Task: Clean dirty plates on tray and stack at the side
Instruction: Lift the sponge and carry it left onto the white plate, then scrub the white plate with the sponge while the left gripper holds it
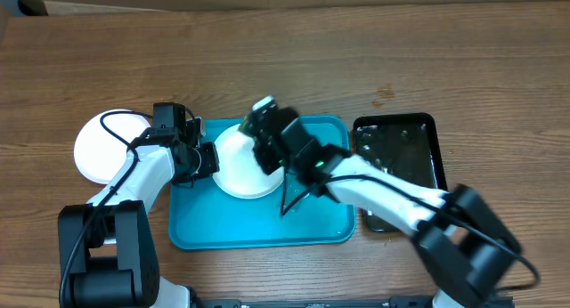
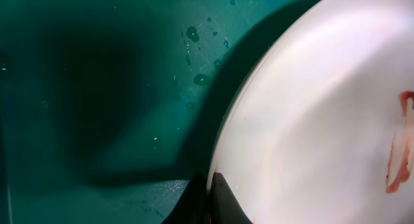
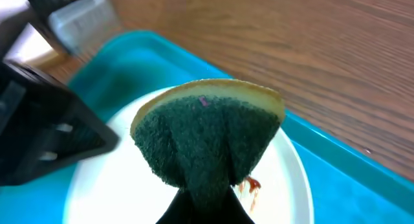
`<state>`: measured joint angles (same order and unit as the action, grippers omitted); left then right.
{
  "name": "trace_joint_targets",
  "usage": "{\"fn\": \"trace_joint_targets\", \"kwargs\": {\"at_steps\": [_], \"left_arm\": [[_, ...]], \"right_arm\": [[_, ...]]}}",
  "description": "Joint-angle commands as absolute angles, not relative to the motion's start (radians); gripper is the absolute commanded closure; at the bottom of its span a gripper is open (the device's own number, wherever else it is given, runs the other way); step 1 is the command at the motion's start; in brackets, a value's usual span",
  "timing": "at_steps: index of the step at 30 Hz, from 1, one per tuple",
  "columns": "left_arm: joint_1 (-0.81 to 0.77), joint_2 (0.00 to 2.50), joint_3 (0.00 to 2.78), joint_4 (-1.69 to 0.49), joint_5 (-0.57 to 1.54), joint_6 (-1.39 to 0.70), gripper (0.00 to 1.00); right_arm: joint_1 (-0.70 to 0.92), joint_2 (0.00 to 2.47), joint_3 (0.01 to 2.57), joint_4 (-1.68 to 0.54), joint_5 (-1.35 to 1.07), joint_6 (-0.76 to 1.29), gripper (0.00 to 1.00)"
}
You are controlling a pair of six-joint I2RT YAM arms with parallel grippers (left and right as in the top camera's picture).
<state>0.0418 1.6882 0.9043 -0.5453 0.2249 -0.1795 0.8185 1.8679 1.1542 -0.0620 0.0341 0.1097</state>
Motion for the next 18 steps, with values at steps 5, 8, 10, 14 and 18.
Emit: {"fn": "trace_joint_targets", "kwargs": {"at_steps": [5, 8, 10, 14, 18], "left_arm": [[0.045, 1.700, 0.903, -0.543, 0.237, -0.157, 0.96], [0.045, 1.700, 0.903, -0.542, 0.237, -0.157, 0.96], [0.045, 1.700, 0.903, -0.542, 0.237, -0.157, 0.96], [0.045, 1.700, 0.903, -0.543, 0.237, -0.157, 0.96], [0.045, 1.700, 0.903, -0.545, 0.236, -0.156, 0.96]], "right_arm": [[0.881, 1.938, 1.172, -0.001, 0.189, -0.113, 0.96], [0.904, 1.938, 1.172, -0.005, 0.225, -0.080, 0.96], [0.909, 1.938, 1.172, -0.003, 0.266, -0.067, 0.96], [0.901, 1.940, 1.172, 0.071, 0.295, -0.152, 0.96], [0.887, 1.940, 1.172, 0.108, 0.283, -0.341, 0.96]]}}
